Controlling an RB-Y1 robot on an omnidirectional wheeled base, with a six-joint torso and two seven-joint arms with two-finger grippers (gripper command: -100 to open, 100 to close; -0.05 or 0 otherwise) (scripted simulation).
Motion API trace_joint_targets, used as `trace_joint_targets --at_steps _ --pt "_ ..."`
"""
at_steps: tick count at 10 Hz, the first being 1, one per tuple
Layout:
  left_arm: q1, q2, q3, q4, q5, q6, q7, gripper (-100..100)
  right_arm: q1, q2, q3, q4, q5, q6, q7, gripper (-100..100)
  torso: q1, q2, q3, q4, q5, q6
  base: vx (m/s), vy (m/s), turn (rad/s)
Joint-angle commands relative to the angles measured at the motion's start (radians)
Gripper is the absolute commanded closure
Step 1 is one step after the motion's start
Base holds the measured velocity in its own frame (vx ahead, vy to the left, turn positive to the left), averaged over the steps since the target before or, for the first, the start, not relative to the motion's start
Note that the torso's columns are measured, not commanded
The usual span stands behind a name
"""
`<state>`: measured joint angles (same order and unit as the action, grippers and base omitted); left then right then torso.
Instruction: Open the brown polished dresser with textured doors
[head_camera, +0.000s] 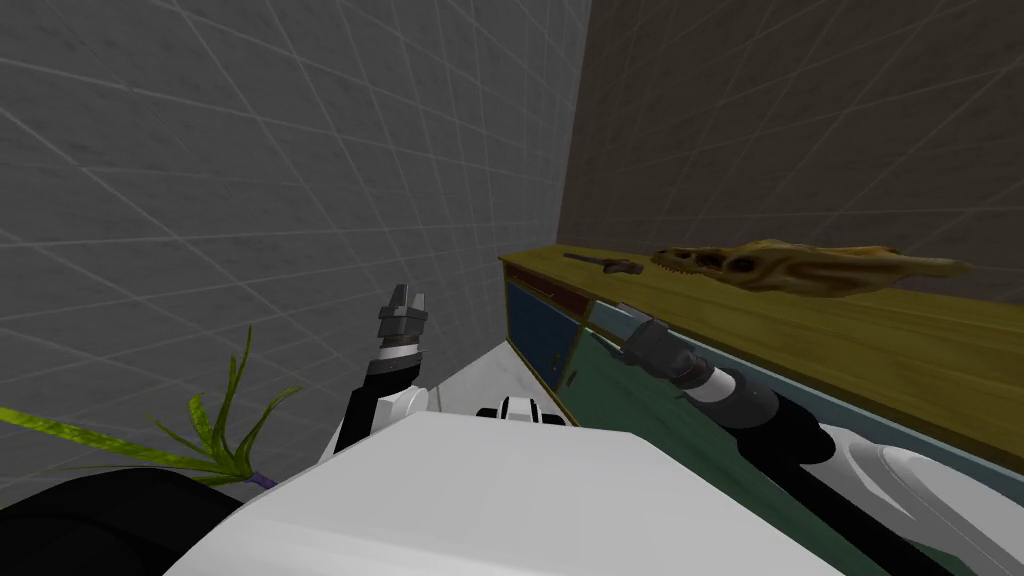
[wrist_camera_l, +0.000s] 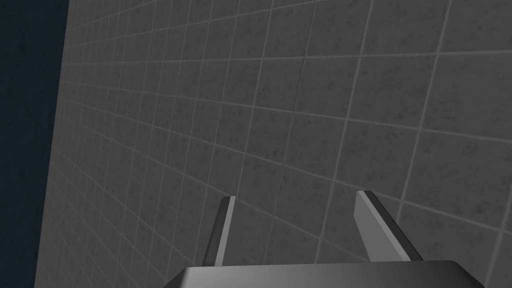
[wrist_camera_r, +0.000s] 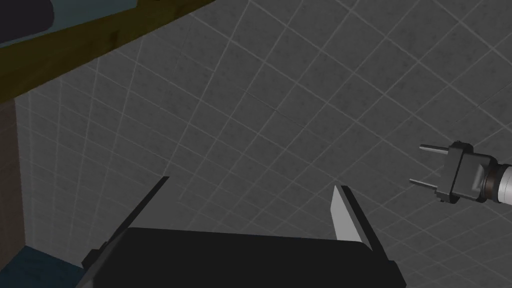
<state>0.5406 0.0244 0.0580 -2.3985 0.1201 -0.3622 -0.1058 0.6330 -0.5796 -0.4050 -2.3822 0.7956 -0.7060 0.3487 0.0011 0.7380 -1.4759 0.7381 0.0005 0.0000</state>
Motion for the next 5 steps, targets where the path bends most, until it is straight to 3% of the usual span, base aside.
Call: trace_joint_targets --at_steps 1,4,5 --pt "0.0 0.0 0.0 0.0 0.0 0.0 0.0 0 0.024 -0.065 -0.045 0.016 0.074 0.011 0.04 -100 0.0 -0.001 0.0 0.0 0.0 0.0 0.12 0.195 -0.048" --pt "0.0 0.0 0.0 0.0 0.0 0.0 0.0 0 0.053 -0.139 -0.094 0.042 0.16 0.024 0.088 -100 -0.004 0.0 0.0 0.0 -0.001 0.0 0.13 0.146 -0.058" --pt "0.0 0.0 0.0 0.0 0.0 0.0 0.0 0 0.053 -0.139 -0.094 0.042 0.161 0.024 0.088 -100 -0.003 0.0 0.0 0.0 -0.001 0.0 0.075 0.095 -0.022"
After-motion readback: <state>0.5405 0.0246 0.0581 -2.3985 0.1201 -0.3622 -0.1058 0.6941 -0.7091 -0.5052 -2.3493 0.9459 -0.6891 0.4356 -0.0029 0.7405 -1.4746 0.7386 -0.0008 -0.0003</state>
